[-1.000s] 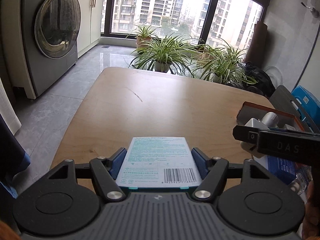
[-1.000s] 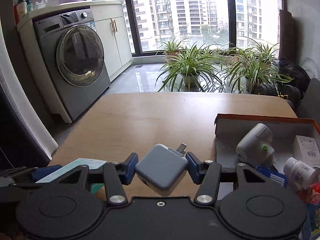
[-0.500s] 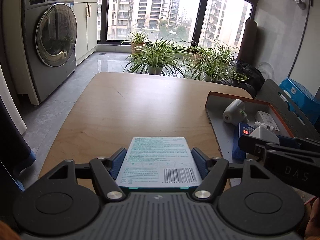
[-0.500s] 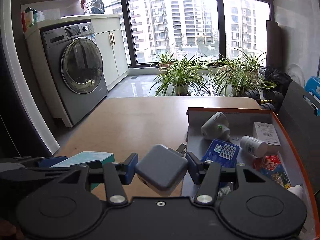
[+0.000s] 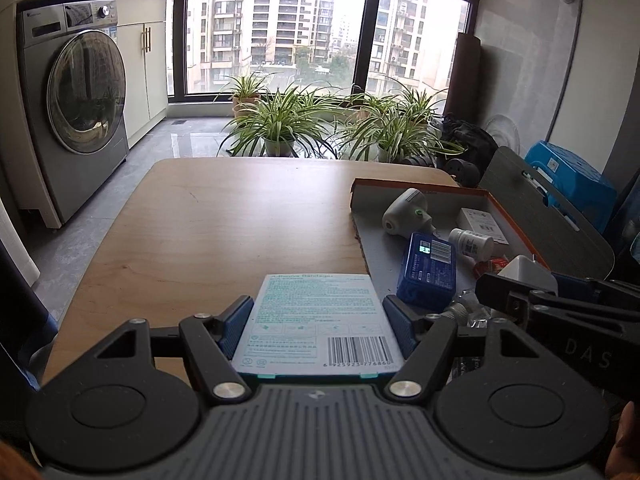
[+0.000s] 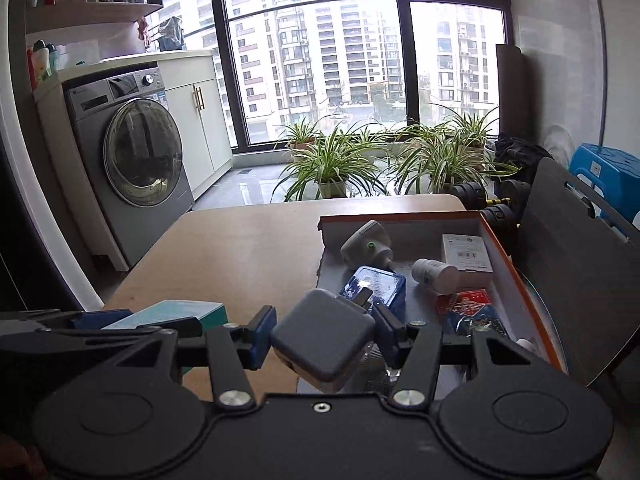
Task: Organize rigid objects
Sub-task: 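Carry the teal box with left while right carries the cube charger to the tray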
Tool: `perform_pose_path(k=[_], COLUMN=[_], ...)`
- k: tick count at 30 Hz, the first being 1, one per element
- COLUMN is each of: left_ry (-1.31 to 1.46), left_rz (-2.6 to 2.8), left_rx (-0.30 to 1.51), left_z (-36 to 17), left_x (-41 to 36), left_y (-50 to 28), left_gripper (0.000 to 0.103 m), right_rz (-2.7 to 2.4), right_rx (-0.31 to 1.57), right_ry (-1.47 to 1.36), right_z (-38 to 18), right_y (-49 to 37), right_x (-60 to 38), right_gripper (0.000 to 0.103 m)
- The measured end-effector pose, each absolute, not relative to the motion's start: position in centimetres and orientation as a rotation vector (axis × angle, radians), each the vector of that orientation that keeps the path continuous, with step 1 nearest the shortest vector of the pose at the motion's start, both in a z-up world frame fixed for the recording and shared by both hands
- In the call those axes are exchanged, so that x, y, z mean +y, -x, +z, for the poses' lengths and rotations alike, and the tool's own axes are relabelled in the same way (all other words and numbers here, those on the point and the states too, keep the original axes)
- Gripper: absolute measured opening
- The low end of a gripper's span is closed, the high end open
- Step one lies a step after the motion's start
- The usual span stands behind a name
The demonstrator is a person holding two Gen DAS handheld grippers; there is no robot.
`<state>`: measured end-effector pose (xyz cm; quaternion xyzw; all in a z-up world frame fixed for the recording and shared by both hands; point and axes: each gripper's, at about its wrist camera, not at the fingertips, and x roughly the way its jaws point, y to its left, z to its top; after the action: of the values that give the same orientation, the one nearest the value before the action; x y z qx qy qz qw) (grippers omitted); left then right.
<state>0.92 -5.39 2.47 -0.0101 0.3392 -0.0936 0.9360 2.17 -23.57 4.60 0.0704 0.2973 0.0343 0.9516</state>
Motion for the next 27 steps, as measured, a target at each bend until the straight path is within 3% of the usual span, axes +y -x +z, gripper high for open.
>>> perform_pose_path(k=[27], left_ry=[-0.023], left_rz=[-0.334], left_rx=[0.702], left_z=[1.9], left_x=[-13.0], left_y=[0.8], left_gripper=[0.072], right_rz=[-0.087], right_rx=[0.589], right_ry=[-0.191], right_z=[3.6], right_y=[0.9], right_x=[-30.9], right_gripper=[0.064])
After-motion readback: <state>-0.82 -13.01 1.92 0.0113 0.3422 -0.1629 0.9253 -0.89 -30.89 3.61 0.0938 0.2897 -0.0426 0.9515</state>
